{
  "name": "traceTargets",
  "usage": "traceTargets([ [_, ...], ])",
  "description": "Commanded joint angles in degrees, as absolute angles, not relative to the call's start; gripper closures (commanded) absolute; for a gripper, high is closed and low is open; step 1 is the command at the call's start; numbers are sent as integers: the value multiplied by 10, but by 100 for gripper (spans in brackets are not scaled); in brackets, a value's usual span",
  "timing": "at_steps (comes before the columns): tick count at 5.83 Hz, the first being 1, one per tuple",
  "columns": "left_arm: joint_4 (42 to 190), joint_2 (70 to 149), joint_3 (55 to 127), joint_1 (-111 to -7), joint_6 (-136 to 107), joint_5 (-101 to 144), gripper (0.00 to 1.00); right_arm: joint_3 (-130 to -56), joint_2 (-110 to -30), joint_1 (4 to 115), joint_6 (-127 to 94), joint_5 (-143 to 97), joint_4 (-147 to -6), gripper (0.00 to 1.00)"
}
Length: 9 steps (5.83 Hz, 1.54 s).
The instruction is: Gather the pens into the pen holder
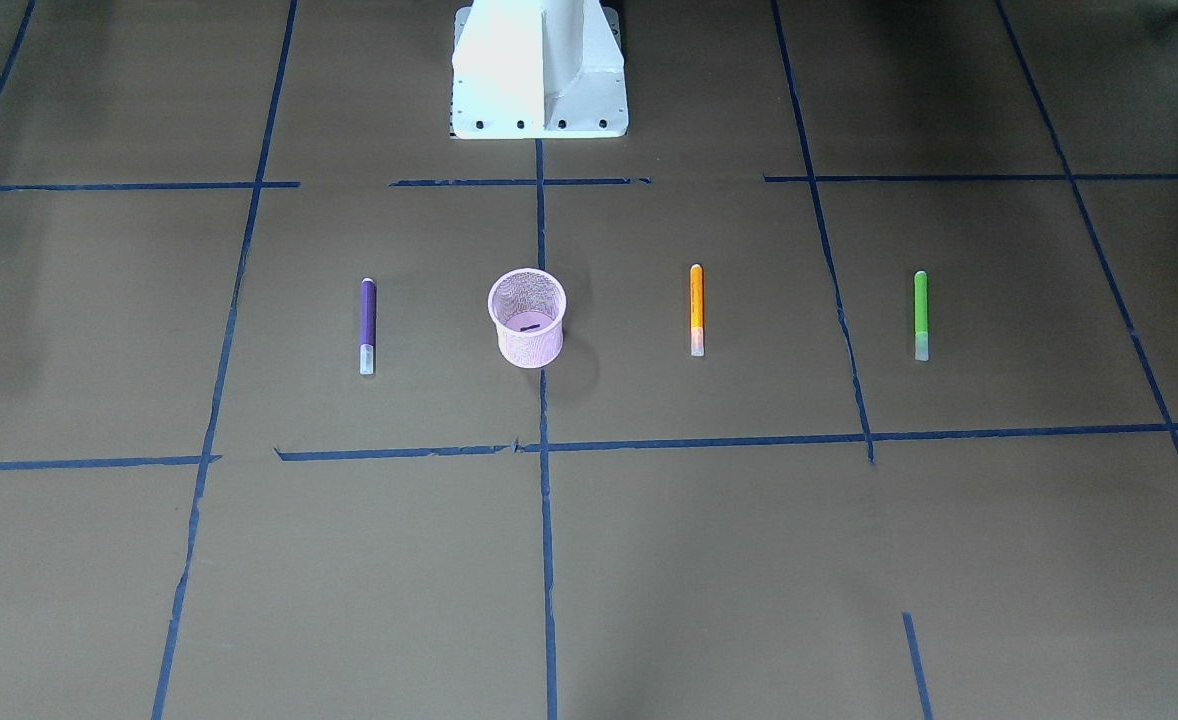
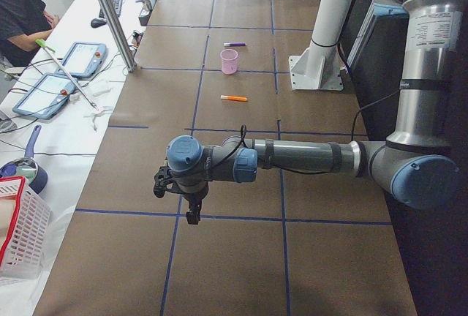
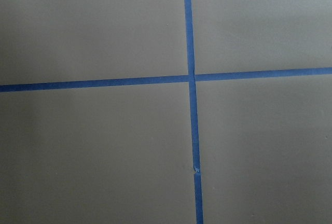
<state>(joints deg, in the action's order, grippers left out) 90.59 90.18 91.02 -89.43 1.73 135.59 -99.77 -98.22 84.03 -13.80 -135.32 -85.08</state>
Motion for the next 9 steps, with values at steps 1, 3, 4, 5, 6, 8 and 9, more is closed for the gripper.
traceTargets([
  [1, 905, 894, 924, -891, 18, 1361, 0, -998, -983, 842, -139, -1352, -851, 0],
  [3, 912, 878, 924, -891, 14, 1366, 0, -1000, -983, 842, -140, -1352, -851, 0],
  [4, 914, 878, 920, -891, 20, 1366, 0, -999, -982, 842, -141, -1352, -851, 0],
  [5, 912, 881, 934, -891, 13, 1364, 0, -1001, -983, 842, -142, -1352, -850, 0],
  [6, 915, 880, 941, -891, 14, 1368, 0, -1007, -981, 842, -144, -1357, -850, 0],
  [8, 913, 884, 953, -847, 11, 1402, 0, -1009, -976, 839, -151, -1358, -850, 0],
  [9, 914, 889, 964, -809, -11, 1402, 0, -1009, -974, 835, -150, -1359, -850, 0],
])
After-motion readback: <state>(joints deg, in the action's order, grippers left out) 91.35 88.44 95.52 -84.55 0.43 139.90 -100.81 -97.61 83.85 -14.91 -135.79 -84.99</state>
